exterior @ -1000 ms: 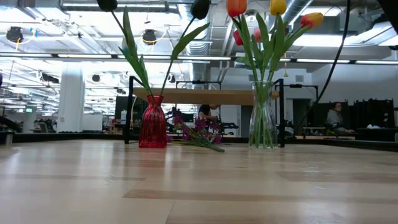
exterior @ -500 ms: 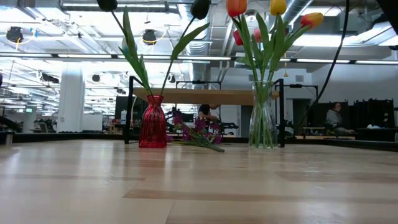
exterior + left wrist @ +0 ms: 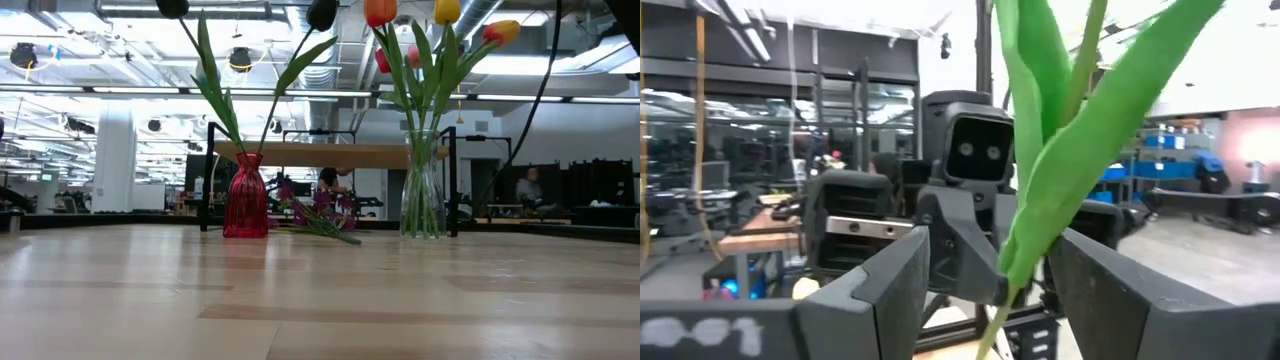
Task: Pick and place flowers into a vace then onto a shelf
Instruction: Put the white tulip into the red vase
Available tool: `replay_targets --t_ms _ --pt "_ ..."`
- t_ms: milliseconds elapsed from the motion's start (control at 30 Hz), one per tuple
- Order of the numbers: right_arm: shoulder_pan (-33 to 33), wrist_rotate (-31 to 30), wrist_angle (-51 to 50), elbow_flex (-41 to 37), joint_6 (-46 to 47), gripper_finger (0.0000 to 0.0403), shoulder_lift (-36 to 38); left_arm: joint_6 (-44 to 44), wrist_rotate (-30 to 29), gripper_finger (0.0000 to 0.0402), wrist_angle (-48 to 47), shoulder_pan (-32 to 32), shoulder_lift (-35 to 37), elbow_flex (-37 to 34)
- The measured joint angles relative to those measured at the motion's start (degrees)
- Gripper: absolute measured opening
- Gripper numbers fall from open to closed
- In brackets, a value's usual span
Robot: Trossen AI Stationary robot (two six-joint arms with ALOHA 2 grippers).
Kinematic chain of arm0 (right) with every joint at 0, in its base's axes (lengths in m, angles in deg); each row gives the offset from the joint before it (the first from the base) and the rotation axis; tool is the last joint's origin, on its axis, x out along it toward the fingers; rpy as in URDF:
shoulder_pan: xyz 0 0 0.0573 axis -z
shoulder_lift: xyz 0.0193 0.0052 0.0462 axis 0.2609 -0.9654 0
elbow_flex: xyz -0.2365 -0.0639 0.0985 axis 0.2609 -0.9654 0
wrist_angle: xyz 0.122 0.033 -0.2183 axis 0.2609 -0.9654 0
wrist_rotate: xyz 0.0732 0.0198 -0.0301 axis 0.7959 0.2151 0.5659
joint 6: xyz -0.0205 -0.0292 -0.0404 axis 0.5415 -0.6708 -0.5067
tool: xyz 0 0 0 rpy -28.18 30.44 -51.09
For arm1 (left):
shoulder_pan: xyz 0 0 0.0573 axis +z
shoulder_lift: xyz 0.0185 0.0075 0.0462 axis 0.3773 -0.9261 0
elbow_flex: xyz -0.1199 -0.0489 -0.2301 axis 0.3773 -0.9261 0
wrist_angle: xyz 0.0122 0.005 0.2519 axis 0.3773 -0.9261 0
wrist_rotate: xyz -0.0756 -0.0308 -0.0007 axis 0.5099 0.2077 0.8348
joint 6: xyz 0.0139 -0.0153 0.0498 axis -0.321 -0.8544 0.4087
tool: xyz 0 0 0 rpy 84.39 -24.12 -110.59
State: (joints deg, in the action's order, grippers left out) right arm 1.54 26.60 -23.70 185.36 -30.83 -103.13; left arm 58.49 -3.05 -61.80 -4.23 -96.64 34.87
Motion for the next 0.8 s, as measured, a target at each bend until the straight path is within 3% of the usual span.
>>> replay_targets --t_ms 200,500,633,800 --pt "0.0 -0.2 -0.1 0.0 0.0 0.0000 0.0 -0.9 -0.6 0.0158 0.2 0.0 -1.3 0.0" --pt "0.1 -0.3 -0.5 0.1 0.4 0.0000 0.0 -1.0 1.2 0.0016 2.1 0.0 -1.8 0.0" --pt "-0.1 -0.3 -0.6 0.1 3.4 0.0012 0.1 -0.4 1.2 0.0008 2.7 0.0 -1.8 0.0" --pt "-0.3 -0.2 -1.7 0.1 4.0 0.0055 0.1 1.1 -0.7 0.0004 2.8 0.0 -1.4 0.0"
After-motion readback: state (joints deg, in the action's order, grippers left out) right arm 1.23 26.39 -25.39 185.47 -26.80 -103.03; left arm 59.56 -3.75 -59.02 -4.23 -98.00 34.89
